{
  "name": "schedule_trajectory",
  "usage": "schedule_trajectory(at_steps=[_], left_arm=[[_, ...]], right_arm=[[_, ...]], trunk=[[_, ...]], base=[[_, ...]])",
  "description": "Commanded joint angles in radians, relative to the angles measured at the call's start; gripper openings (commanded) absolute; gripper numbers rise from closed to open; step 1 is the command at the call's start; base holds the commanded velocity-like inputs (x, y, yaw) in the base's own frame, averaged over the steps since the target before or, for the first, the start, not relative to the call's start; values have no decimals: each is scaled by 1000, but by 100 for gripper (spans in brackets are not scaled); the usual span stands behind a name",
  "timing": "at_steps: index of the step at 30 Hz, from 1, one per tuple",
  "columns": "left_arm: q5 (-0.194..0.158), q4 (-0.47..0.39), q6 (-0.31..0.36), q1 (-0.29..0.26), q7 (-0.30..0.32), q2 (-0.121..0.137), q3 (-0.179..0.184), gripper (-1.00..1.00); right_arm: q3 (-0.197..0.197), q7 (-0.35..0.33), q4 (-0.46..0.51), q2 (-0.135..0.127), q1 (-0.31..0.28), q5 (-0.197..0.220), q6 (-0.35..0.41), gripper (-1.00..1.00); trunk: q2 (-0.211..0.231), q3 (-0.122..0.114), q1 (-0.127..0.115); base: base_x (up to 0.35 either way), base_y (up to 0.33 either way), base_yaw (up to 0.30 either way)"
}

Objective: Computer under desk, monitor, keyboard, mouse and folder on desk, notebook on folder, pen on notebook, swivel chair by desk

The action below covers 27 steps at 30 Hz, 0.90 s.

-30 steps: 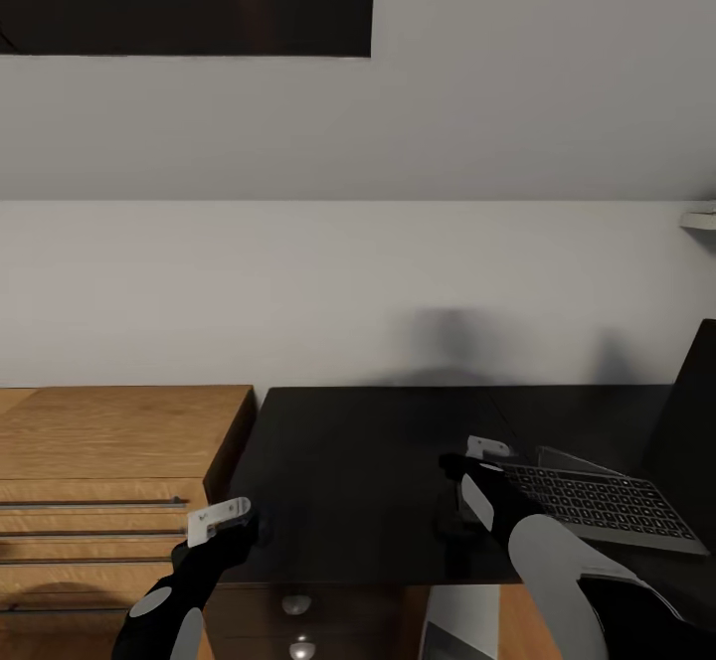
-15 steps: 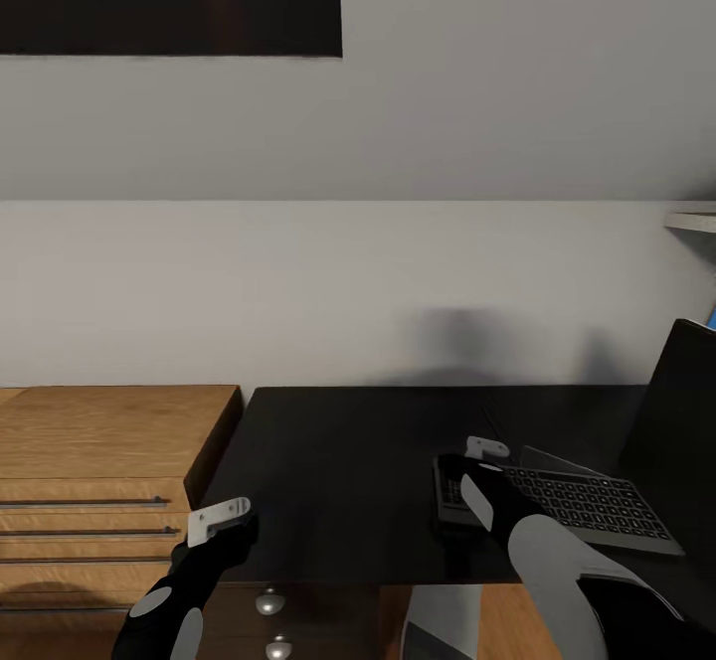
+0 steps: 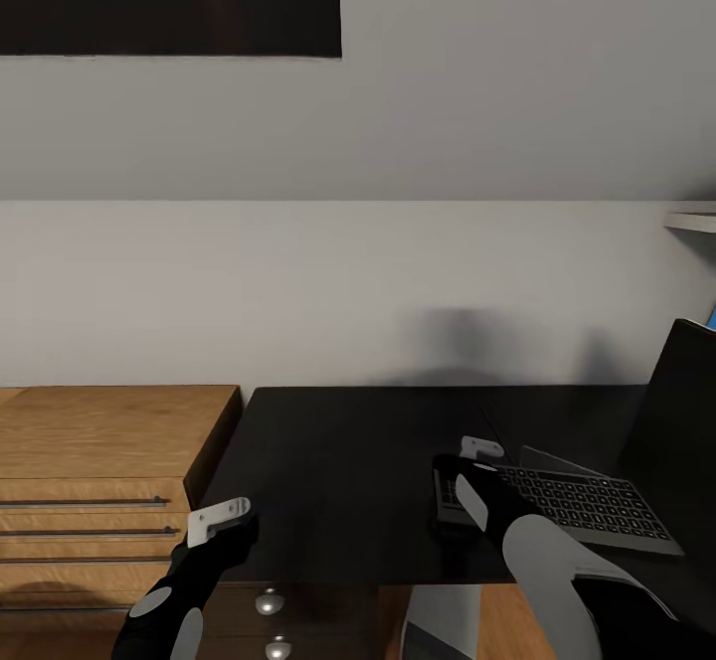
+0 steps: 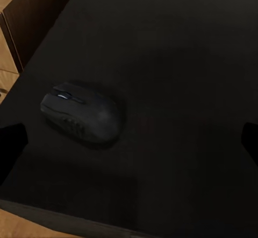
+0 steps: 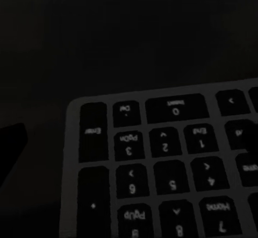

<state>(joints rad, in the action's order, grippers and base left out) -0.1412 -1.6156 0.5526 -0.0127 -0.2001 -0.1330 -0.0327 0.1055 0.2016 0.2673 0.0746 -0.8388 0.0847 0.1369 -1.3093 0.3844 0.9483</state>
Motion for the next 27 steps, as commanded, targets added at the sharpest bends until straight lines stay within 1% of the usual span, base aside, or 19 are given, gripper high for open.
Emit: schedule_trajectory(at_steps=[1, 27], left_arm=[[-11, -1, 4, -1, -7, 0, 0, 100], [-11, -2, 3, -1, -7, 0, -1, 100]], right_arm=[[2, 4, 2, 1, 0, 9, 3, 100], [3, 3, 4, -1, 0, 9, -2, 100]], trunk=[[-1, 1, 0], [-1, 1, 0]], base=[[0, 0, 0], [0, 0, 0]])
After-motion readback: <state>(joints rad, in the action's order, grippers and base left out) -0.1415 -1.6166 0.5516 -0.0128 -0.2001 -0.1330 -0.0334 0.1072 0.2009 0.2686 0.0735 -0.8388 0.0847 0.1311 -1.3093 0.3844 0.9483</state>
